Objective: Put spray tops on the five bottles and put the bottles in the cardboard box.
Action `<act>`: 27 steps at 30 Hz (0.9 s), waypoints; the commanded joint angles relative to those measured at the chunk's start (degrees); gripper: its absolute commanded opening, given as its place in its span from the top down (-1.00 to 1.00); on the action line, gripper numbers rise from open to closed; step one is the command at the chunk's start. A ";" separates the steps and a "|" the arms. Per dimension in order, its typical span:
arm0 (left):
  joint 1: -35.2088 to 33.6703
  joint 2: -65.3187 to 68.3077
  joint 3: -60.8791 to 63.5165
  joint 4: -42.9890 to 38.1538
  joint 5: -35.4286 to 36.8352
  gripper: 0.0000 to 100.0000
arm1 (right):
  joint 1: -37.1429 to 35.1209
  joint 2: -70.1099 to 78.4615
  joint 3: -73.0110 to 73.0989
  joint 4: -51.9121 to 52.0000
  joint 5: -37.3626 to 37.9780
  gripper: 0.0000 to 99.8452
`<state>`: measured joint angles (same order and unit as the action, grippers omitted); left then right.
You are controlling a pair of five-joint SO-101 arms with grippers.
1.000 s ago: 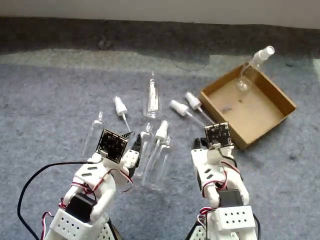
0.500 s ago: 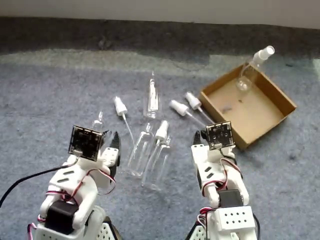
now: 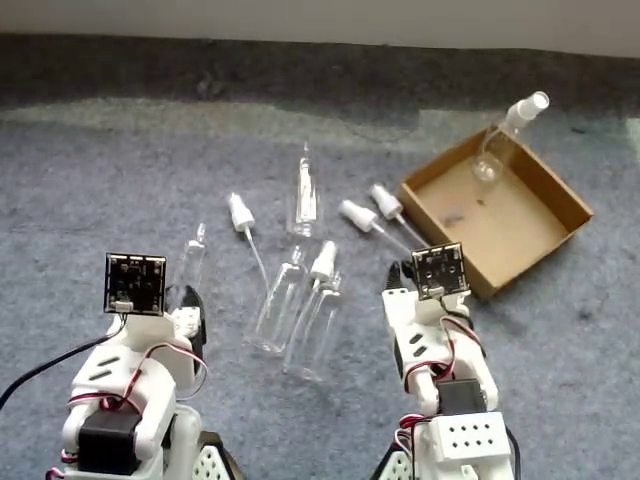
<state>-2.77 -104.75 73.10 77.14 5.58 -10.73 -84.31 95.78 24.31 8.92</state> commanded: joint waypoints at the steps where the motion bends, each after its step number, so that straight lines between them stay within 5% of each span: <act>1: -2.42 -0.04 -1.89 2.37 0.09 0.99 | 0.75 -0.84 2.15 -1.54 0.53 0.98; 27: -3.82 -0.04 18.59 2.20 0.00 0.99 | 0.57 -0.84 2.15 -1.54 0.62 0.98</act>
<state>-6.11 -104.57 92.00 79.25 5.76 -10.73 -84.31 95.78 24.31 8.92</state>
